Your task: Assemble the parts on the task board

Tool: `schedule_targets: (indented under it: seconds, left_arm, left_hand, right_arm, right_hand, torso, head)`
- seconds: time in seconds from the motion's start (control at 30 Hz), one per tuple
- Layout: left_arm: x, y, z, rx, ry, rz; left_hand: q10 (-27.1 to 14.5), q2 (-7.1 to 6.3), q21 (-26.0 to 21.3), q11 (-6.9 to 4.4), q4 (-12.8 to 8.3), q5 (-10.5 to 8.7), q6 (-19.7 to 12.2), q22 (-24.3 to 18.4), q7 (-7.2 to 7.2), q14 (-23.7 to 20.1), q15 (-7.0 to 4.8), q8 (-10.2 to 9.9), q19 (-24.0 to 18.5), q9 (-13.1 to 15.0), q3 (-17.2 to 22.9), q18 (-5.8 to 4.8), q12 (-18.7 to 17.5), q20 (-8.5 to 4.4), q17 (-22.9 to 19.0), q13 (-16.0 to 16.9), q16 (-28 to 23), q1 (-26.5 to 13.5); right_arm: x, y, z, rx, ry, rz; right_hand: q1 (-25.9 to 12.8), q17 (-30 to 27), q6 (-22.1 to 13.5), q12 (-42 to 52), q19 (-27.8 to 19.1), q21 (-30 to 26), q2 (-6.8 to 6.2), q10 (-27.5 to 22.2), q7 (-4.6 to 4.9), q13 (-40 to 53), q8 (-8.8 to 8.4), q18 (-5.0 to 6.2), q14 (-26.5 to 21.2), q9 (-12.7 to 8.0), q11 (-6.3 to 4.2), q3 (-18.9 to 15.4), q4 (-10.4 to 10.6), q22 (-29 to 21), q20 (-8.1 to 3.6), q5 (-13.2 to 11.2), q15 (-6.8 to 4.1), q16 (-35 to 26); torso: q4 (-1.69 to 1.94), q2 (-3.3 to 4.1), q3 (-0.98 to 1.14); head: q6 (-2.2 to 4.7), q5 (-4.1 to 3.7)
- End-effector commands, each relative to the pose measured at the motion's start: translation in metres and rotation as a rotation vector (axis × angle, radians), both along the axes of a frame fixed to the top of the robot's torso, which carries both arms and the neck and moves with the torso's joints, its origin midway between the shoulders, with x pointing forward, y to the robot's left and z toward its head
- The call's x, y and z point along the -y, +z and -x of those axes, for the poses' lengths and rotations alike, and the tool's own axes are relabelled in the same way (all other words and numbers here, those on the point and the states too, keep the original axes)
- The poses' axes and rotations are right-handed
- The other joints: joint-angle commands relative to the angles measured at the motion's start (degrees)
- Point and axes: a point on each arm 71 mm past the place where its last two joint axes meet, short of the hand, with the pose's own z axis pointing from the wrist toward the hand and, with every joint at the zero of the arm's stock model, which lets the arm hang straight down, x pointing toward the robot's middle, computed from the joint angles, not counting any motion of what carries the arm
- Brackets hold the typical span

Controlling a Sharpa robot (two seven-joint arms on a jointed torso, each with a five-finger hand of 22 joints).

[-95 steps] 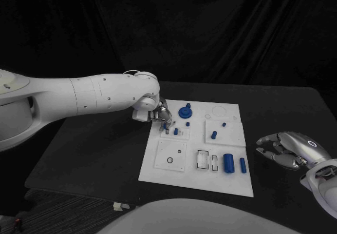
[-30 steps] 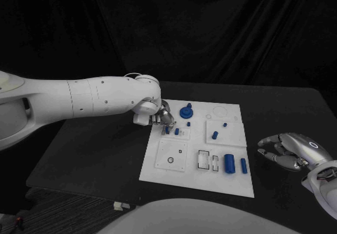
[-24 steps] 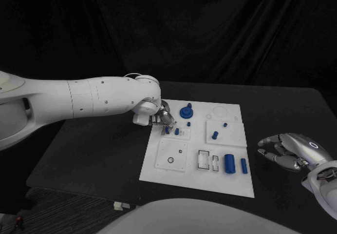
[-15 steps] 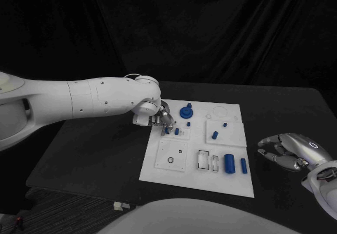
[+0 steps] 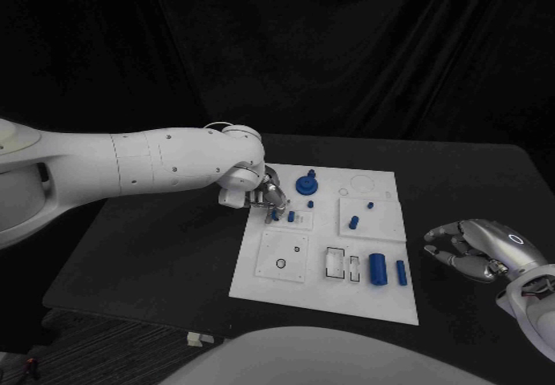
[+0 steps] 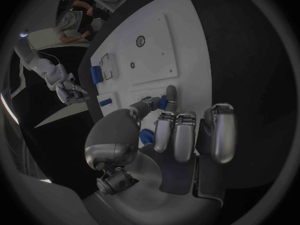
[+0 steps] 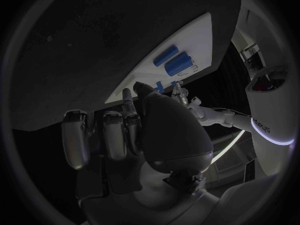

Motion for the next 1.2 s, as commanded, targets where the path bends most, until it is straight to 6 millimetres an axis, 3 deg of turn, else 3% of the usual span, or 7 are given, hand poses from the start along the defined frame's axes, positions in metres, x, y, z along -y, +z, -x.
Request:
schedule_targets:
  seconds: [0.03, 0.1, 0.23, 0.57, 0.87, 1.2]
  left_arm:
    - [0.0024, -0.0039, 0.0023, -0.013, -0.01, 0.004]
    - [0.0022, -0.0042, 0.0021, -0.013, -0.009, 0.004]
    - [0.0016, -0.0046, 0.002, -0.015, -0.009, 0.003]
    - [0.0007, -0.0055, 0.0019, -0.024, -0.013, -0.001]
    - [-0.0005, -0.0058, 0.0019, -0.028, -0.014, -0.004]
    - [-0.0025, -0.0061, 0.0024, -0.035, -0.016, -0.007]
  left_hand:
    - [2.3, 0.21, -0.46, 0.34, 0.83, -1.64, -0.12, 12.23, -0.13, 6.06, 0.23, -0.53, 1.33, -0.11, -0.94, 0.87, -0.32, 0.11, 15.1, 12.24, -0.29, -1.24]
    - [2.22, 0.19, -0.59, 0.44, 2.58, -2.72, -0.2, 12.2, -0.05, 6.06, 0.32, -1.08, 1.29, -0.49, -3.27, 0.89, -0.41, 0.19, 15.1, 12.18, -0.29, -1.96]
    - [2.11, 0.08, -0.93, 0.61, 3.87, -4.4, -0.53, 12.12, 0.15, 6.06, 0.45, -2.29, 1.14, -1.61, -5.31, 0.95, -0.51, 0.29, 15.1, 12.12, -0.29, -2.02]
    - [1.93, -0.73, -1.25, 0.79, 4.94, -5.86, -0.25, 12.04, 0.3, 6.06, 0.63, -3.28, 1.01, -2.86, -7.4, 1.01, -0.67, 0.45, 15.1, 12.03, -0.29, -2.29]
    - [1.84, -0.87, -1.48, 0.82, 5.17, -6.06, -0.27, 11.98, 0.33, 6.06, 0.65, -3.48, 0.9, -3.07, -7.76, 1.06, -0.77, 0.48, 15.1, 11.97, -0.29, -2.36]
    - [1.8, -0.78, -1.56, 0.73, 4.16, -4.55, -0.22, 11.97, 0.23, 6.06, 0.62, -3.88, 0.88, -3.48, -7.54, 1.08, -0.78, 0.5, 15.1, 11.97, -0.29, -0.95]
  right_arm:
    - [0.0008, -0.0014, 0.0005, -0.007, -0.013, 0.007]
    - [0.0006, -0.0014, 0.0005, -0.007, -0.013, 0.007]
    - [0.0006, -0.0015, 0.0006, -0.007, -0.012, 0.007]
    - [0.0009, -0.0015, 0.0008, -0.008, -0.012, 0.007]
    - [0.0011, -0.0017, 0.0009, -0.009, -0.013, 0.008]
    - [0.0009, -0.0023, 0.001, -0.009, -0.012, 0.008]
  right_hand:
    - [0.62, 15.09, 0.45, 0.15, 3.46, -0.33, -0.04, 5.96, 0.04, 15.09, -0.11, 0.48, 6.06, -0.08, 0.14, 0.47, 0.0, 13.83, -0.31, 0.23, -0.26, 0.15]
    - [0.62, 15.09, 0.45, 0.15, 3.46, -0.33, -0.04, 5.96, 0.04, 15.09, -0.11, 0.48, 6.06, -0.08, 0.14, 0.47, 0.0, 13.83, -0.31, 0.23, -0.26, 0.15]
    - [0.62, 15.09, 0.45, 0.15, 3.46, -0.33, -0.04, 5.96, 0.04, 15.09, -0.11, 0.48, 6.06, -0.08, 0.14, 0.47, 0.0, 13.83, -0.31, 0.23, -0.26, 0.15]
    - [0.58, 15.09, 0.47, 0.15, 3.43, -0.36, -0.05, 5.96, 0.03, 15.09, -0.11, 0.49, 6.06, -0.09, 0.14, 0.58, -0.06, 13.82, -0.31, 0.26, -0.27, 0.15]
    - [0.58, 15.09, 0.47, 0.15, 3.43, -0.36, -0.05, 5.96, 0.03, 15.09, -0.11, 0.49, 6.06, -0.09, 0.14, 0.58, -0.06, 13.82, -0.31, 0.26, -0.27, 0.15]
    - [0.58, 15.09, 0.47, 0.15, 3.43, -0.36, -0.05, 5.96, 0.03, 15.09, -0.11, 0.49, 6.06, -0.09, 0.14, 0.58, -0.06, 13.82, -0.31, 0.26, -0.27, 0.15]
  torso:
    - [0.07, 0.02, 0.02]
    - [0.08, 0.01, 0.03]
    - [0.06, -0.01, 0.03]
    - [0.01, 0.02, 0.0]
    - [0.01, -0.01, 0.01]
    - [0.02, -0.07, 0.0]
  head:
    - [0.01, -0.03]
    - [0.01, -0.01]
    - [0.01, 0.08]
    - [0.01, -0.01]
    - [0.01, 0.0]
    - [0.01, 0.0]
